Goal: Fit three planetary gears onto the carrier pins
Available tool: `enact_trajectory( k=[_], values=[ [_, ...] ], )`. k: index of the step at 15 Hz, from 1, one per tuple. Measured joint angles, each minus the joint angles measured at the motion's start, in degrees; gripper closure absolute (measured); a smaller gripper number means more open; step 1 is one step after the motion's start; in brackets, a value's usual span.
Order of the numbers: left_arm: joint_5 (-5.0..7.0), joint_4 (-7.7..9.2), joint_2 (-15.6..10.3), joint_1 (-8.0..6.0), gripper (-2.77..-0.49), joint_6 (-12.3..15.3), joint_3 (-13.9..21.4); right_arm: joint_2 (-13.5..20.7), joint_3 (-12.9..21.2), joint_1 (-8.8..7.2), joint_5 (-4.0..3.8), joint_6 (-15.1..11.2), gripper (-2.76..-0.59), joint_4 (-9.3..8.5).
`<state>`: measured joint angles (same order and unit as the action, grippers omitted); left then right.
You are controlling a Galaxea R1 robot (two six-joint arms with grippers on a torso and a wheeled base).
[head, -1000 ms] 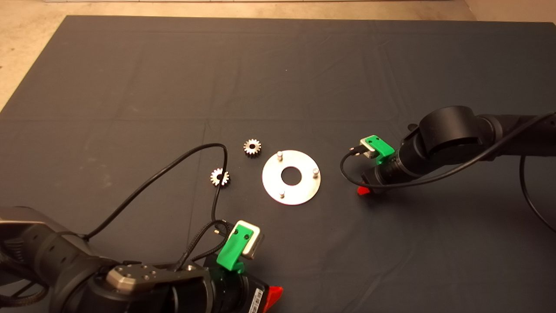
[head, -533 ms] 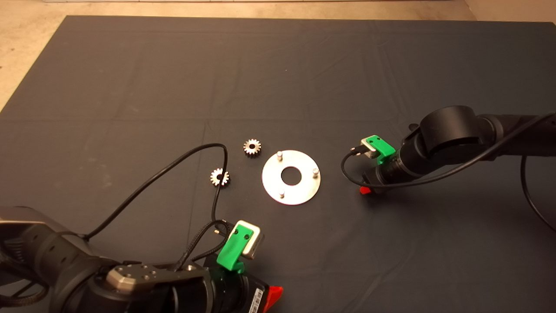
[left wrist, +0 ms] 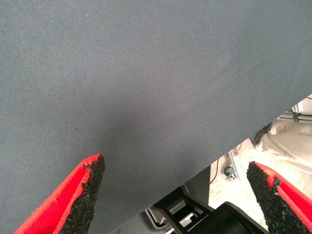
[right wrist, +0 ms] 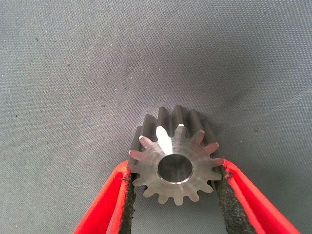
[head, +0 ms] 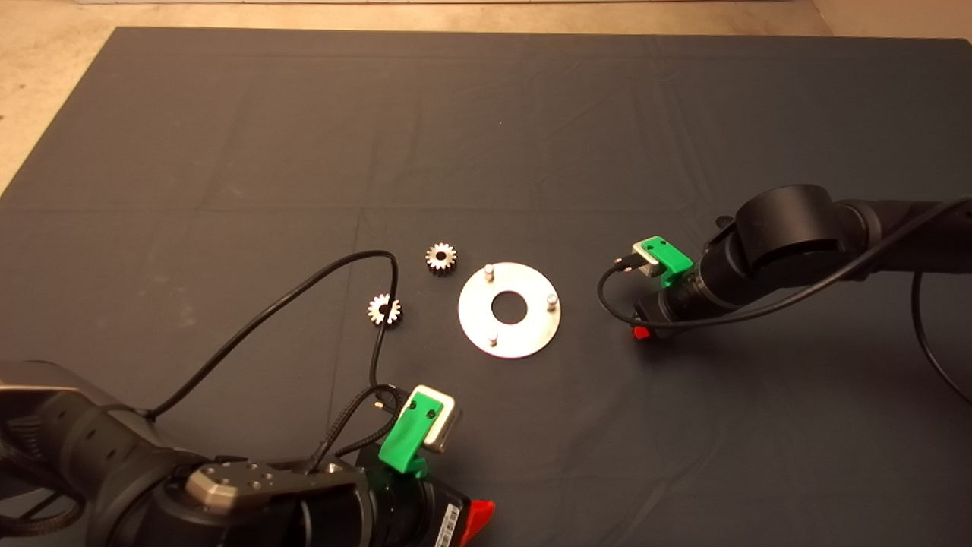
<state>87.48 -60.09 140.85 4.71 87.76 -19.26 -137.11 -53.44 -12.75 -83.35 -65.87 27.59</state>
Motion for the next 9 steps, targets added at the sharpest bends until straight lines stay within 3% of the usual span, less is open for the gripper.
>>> enact_trajectory(
  k=[9],
  values=[
    [0.0,0.0,0.2,0.0,-2.06,0.0,0.0,0.04,0.0,0.0,-0.02,1.1,-0.99,-0.01]
  ],
)
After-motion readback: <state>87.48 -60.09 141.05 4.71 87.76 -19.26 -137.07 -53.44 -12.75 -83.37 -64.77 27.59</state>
